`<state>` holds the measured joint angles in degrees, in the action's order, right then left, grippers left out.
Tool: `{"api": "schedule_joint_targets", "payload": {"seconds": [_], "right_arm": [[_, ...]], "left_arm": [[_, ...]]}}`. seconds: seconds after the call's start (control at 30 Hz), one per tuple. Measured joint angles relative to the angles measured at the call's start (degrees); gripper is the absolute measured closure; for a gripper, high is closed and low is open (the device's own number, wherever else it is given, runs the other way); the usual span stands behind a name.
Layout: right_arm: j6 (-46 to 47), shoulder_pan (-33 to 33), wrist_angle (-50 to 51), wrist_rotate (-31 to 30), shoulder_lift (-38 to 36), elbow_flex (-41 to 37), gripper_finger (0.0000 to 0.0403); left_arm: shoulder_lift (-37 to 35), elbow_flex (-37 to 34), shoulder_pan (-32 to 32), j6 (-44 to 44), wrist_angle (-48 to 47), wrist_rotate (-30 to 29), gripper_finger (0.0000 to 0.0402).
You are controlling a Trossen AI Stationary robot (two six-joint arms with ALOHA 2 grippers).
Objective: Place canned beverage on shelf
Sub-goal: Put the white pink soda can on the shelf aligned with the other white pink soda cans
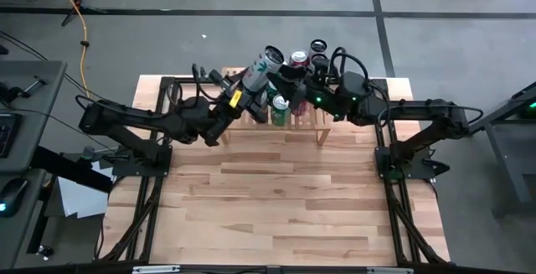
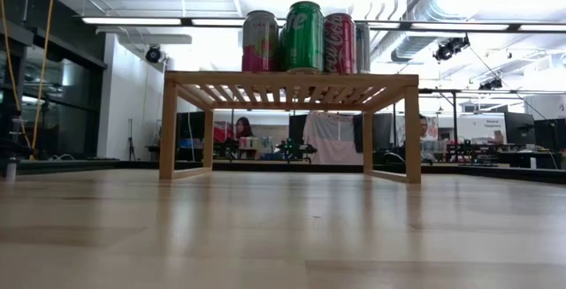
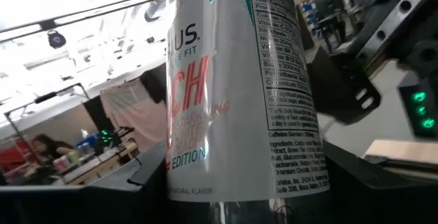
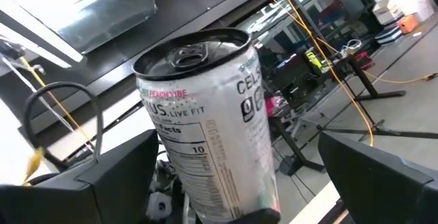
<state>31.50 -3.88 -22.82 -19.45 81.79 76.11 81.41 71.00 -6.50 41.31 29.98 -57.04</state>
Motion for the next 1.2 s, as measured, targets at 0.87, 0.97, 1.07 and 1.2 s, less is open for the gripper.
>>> {"api": "schedule_joint_targets", "payload": {"seconds": [0.87,0.97,1.07,1.2], "right_arm": [[-3.88,0.15,-2.2,-0.03,0.03,-0.02,0.017],[-4.15,0.15,-2.16,-0.06,0.02,-0.02,0.017],[-4.36,0.17,-2.08,-0.33,0.01,0.0,0.017],[-5.18,0.17,-1.54,0.4,-0.42,-0.02,0.017]], "left_arm": [[2.53,0.62,-0.2,-4.06,-0.72,2.49,0.0169],[2.53,0.62,-0.2,-4.68,-1.46,2.7,0.0169],[2.38,0.62,-0.2,-5.17,-2.61,2.82,0.0149],[2.33,0.62,-0.3,-5.59,-2.92,3.62,0.0087]]}}
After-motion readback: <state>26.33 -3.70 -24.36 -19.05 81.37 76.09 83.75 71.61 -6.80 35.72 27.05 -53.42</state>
